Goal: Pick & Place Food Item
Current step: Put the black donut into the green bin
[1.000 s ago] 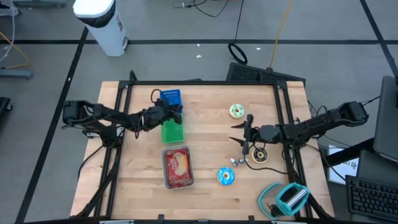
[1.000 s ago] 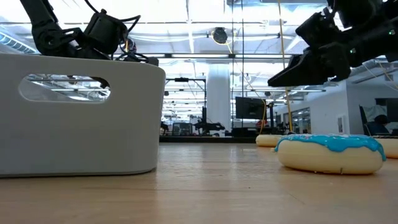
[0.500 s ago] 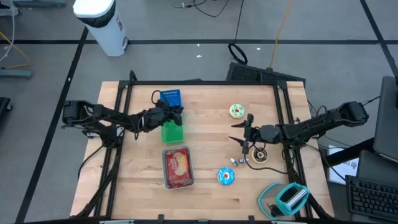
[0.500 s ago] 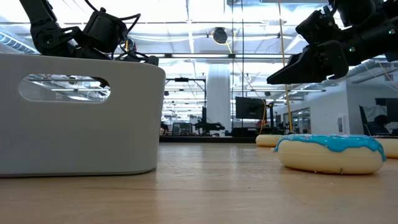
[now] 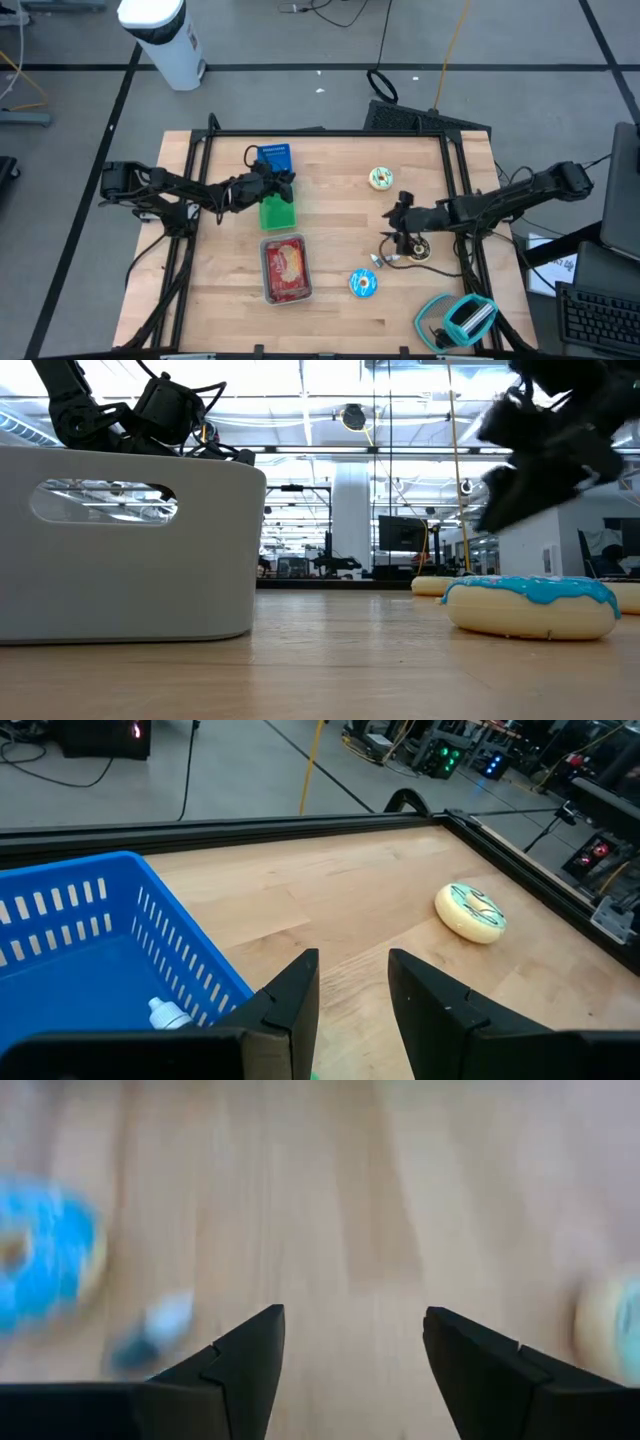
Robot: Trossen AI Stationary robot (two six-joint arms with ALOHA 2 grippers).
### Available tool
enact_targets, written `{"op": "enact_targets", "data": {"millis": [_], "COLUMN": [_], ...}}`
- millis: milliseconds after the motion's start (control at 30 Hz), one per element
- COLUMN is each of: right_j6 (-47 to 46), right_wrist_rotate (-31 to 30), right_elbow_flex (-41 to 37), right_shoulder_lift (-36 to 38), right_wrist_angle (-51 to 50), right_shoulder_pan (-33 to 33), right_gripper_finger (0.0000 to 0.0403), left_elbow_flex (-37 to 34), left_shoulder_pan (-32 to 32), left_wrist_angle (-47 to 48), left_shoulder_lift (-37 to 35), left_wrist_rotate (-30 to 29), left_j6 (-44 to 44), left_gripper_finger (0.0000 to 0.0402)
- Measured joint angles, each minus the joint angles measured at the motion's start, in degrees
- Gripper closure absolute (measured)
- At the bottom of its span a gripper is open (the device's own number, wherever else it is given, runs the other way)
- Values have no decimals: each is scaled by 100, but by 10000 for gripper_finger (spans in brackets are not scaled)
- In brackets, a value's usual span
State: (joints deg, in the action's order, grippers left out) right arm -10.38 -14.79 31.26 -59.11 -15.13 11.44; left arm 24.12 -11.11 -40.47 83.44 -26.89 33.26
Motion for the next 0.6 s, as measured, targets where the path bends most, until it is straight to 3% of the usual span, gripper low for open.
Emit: {"op": "enact_targets", "data": {"millis": [133,233,400,600], "right_j6": [-676,-999,-1256,-1297], "right_wrist_rotate": [428,843,1483,1501], "right_elbow_flex": [471,543,543,393], "right_shoulder_lift": [-24,-24,-24,-25], "right_wrist_angle": [-2024,-2768,-3279,-3298], "right_shoulder_pan": [70,68,68,196], "right_gripper_finger": [172,177,185,188], "left_elbow_flex": [0,0,0,0], "left_shoulder_pan": [0,0,0,0], "left_wrist_angle": [0,0,0,0], "left_shoulder_lift": [-2,-2,-2,-2], "left_wrist_rotate": [0,0,0,0], "left_j6": [0,0,0,-2], "left_gripper_finger": [277,277,277,277]}}
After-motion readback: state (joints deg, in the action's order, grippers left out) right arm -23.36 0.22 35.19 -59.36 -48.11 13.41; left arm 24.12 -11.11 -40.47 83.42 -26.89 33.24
